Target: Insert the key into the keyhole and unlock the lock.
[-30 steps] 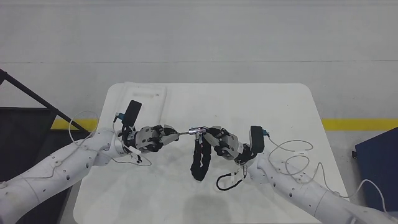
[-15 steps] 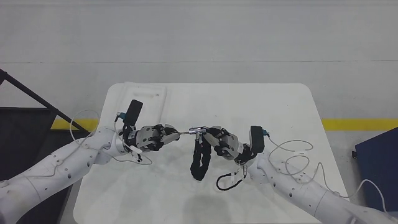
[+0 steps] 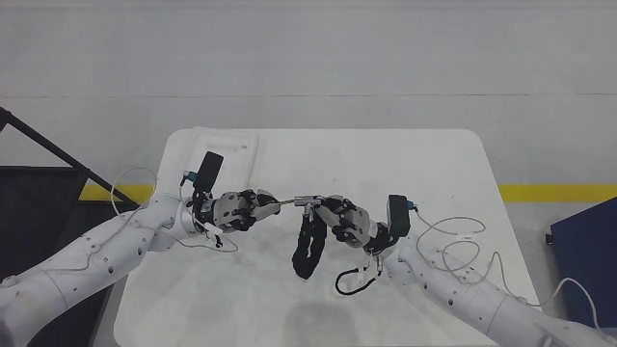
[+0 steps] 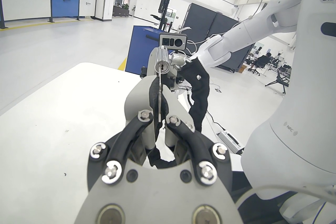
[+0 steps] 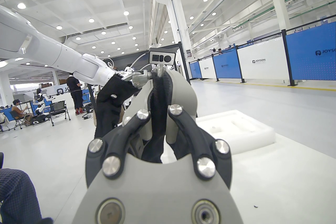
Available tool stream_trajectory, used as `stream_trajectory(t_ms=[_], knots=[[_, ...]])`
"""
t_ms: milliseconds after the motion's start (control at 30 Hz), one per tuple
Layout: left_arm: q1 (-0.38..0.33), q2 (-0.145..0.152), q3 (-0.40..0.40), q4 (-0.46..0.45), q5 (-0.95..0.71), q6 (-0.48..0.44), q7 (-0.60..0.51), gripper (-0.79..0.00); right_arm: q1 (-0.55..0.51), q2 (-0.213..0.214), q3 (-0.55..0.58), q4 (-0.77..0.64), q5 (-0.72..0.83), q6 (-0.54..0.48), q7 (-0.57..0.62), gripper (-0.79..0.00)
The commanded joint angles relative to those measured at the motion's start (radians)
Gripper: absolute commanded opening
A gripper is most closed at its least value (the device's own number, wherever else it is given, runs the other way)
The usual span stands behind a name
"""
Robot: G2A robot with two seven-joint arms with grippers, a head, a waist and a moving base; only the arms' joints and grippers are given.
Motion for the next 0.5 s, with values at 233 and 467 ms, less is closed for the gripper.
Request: stream_trajectory(t_ms=[233,467], knots=[[0.006,0.000,0.000,-0.008,0.003,0.000,0.000,-0.785,0.000,0.000,0.000,0.000,0.000,0.000,0.000,-0.785],[0.002,0.010,0.000,-0.024,0.007,0.000,0.000,-0.785,0.000,0.000,0.000,0.000,0.000,0.000,0.000,-0.785]])
